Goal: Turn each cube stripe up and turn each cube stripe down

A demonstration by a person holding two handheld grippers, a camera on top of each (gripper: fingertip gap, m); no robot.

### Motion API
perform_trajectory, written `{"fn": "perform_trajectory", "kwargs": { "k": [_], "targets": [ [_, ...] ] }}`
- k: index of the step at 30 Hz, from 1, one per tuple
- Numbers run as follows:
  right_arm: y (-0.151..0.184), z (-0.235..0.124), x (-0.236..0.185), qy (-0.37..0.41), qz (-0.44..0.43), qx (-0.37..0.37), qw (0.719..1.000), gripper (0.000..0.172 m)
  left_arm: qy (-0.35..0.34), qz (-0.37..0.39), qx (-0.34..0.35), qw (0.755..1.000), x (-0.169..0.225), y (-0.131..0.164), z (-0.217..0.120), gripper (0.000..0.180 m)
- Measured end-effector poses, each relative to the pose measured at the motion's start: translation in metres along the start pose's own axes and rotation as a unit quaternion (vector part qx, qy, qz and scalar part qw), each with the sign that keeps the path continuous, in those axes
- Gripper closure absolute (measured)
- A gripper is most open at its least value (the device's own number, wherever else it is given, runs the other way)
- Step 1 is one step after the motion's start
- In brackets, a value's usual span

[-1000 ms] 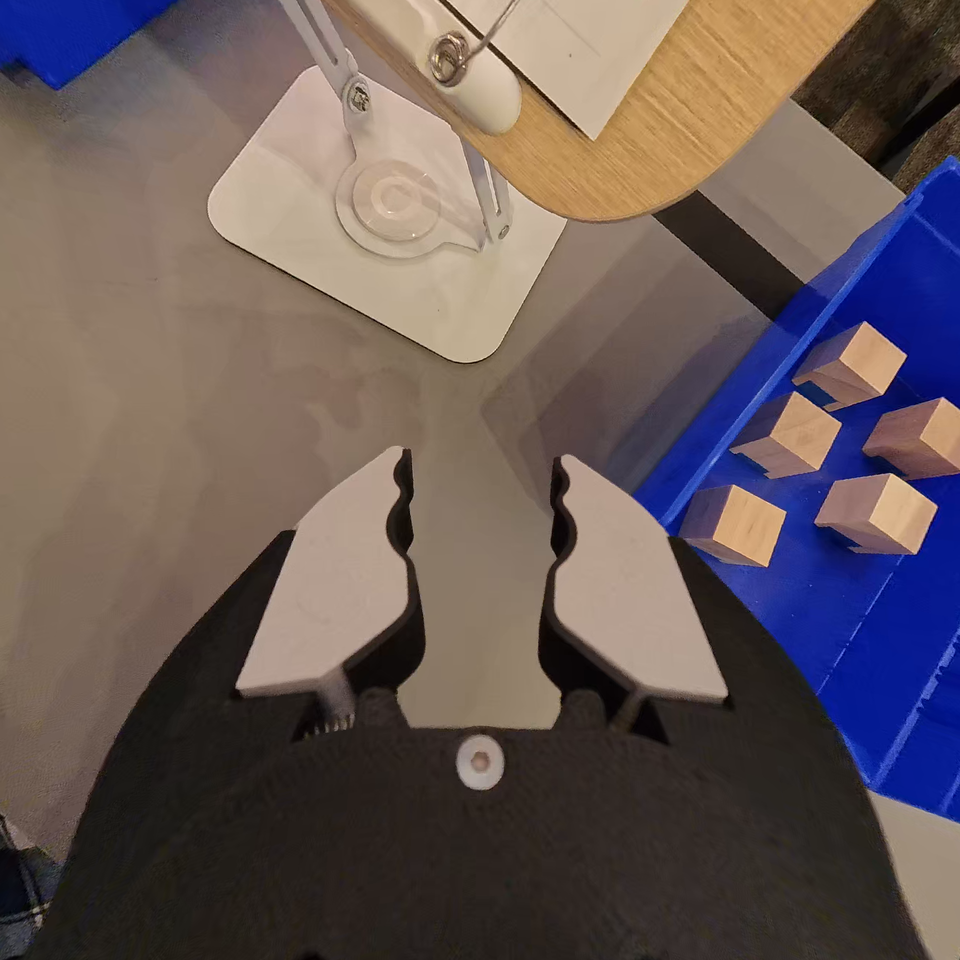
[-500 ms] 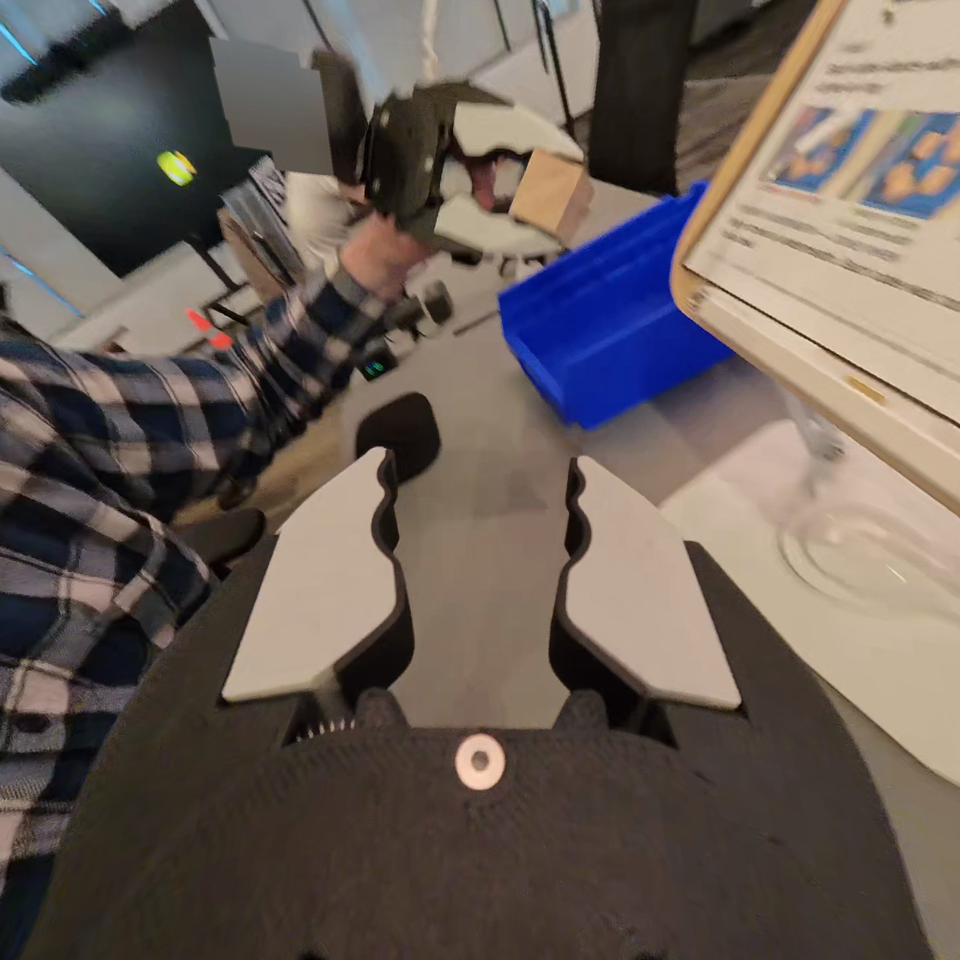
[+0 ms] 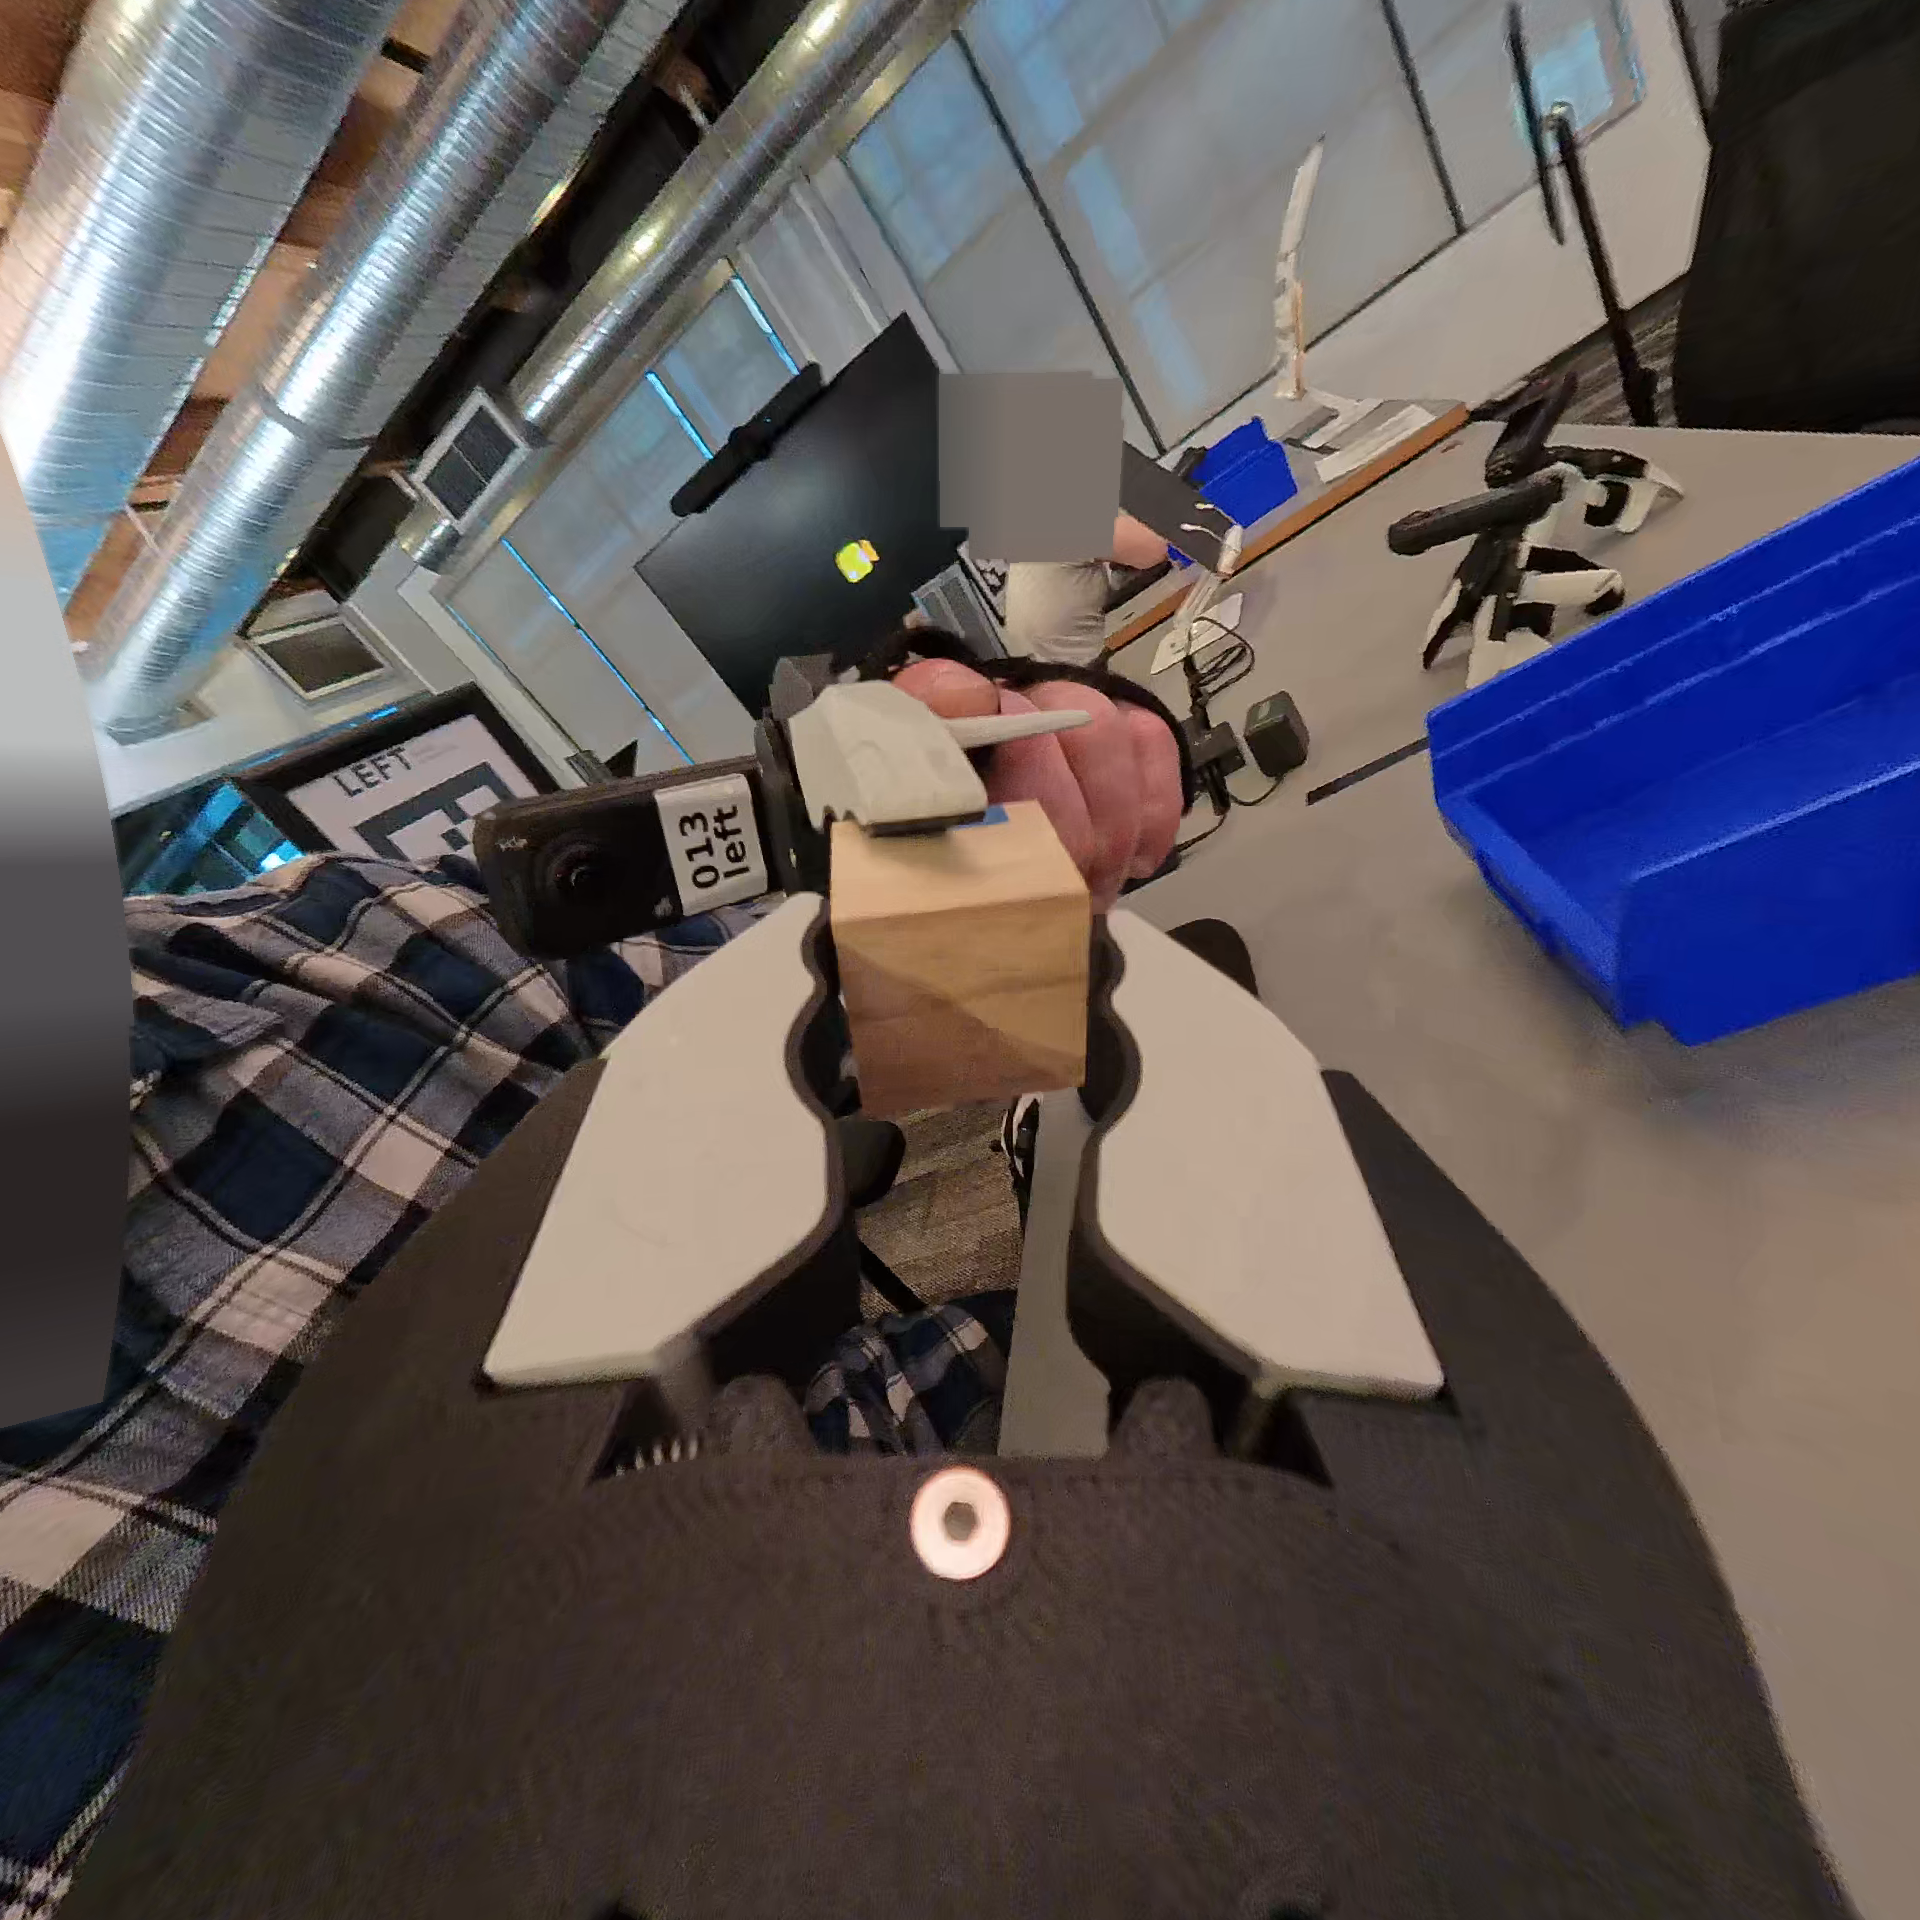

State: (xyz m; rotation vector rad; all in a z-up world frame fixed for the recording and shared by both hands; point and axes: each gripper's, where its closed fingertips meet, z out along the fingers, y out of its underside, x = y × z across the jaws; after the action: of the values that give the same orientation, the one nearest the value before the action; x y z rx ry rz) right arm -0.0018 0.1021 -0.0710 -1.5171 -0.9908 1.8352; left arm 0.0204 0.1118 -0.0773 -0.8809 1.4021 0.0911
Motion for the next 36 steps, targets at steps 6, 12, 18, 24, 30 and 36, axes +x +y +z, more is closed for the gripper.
{"fn": "perform_trajectory", "kwargs": {
  "k": [6, 12, 18, 24, 30, 36],
  "targets": [
    [-0.005, -0.032, 0.003, 0.083, -0.030, -0.008, 0.996, 0.126, -0.018, -0.007, 0.009, 1.000, -0.001, -0.006, 0.002, 0.127],
    [-0.043, -0.214, 0.068, 0.441, -0.076, -0.052, 0.893, 0.126, -0.010, -0.046, -0.038, 0.998, -0.014, 0.031, -0.014, 0.180],
    [0.000, -0.406, 0.142, 0.665, 0.056, -0.191, 0.720, 0.126, 0.006, -0.064, -0.086, 0.994, -0.003, 0.059, -0.015, 0.180],
    [0.068, -0.468, 0.201, 0.688, 0.176, -0.297, 0.639, 0.126, 0.030, -0.040, -0.115, 0.992, 0.013, 0.070, -0.015, 0.180],
    [0.083, -0.485, 0.235, 0.702, 0.207, -0.320, 0.601, 0.125, 0.043, -0.057, -0.132, 0.989, 0.015, 0.082, -0.021, 0.180],
    [0.074, -0.492, 0.237, 0.722, 0.201, -0.322, 0.579, 0.102, 0.051, -0.062, -0.145, 0.986, 0.018, 0.090, -0.024, 0.180]
  ]
}}
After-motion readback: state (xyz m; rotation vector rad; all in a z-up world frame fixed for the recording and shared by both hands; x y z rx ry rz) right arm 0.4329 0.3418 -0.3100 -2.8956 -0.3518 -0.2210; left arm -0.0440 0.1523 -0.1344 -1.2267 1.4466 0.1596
